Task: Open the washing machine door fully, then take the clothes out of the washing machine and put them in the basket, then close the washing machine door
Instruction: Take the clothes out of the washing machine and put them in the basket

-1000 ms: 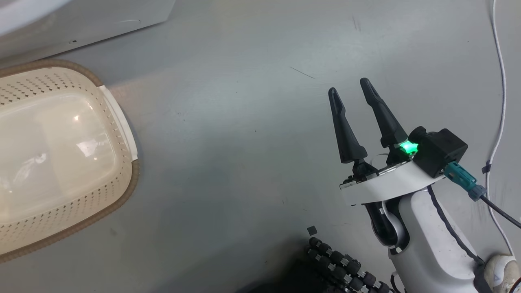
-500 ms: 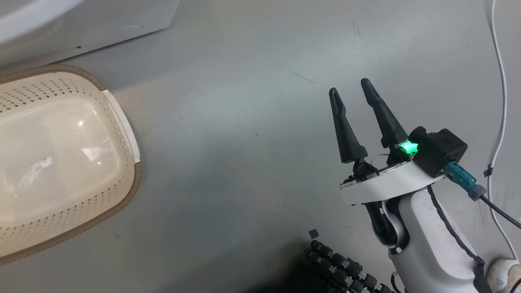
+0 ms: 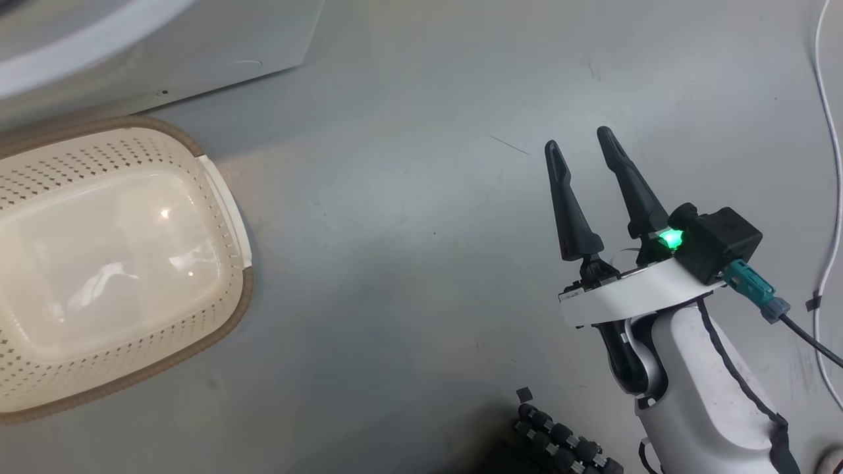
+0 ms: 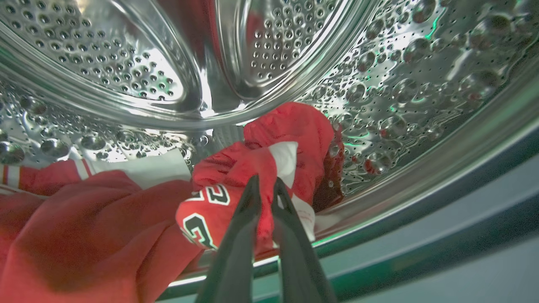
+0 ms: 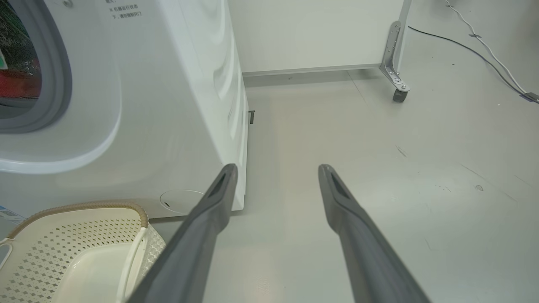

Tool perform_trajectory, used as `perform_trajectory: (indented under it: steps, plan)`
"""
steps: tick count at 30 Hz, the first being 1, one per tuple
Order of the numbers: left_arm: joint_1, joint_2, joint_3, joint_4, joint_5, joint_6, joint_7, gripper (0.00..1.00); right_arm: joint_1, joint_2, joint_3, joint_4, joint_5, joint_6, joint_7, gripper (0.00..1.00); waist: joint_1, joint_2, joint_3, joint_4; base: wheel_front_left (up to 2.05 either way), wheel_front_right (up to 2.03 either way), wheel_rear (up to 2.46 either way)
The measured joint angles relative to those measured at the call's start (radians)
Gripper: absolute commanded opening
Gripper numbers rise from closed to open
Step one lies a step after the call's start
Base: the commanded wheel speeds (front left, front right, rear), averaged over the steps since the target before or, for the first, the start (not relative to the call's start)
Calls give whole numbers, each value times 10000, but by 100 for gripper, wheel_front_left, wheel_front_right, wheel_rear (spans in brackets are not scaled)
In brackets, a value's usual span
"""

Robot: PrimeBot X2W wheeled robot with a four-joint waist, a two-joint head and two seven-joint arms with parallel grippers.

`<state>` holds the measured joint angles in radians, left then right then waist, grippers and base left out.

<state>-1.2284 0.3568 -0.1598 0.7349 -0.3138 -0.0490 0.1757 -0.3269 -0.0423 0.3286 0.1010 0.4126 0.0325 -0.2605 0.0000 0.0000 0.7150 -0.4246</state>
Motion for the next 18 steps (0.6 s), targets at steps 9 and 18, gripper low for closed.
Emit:
perform_trajectory:
  steps: [9,18]
  plan:
    - [1090,-278,27,-370,59,-19,-1638,0,5,-2,167,259,-90,100,0,100,0,0,-576,326,0,0,0]
    - [2496,-882,176,-1095,-117,15,-3149,0,91,-13,174,506,-449,190,0,100,0,0,-1323,680,0,0,0]
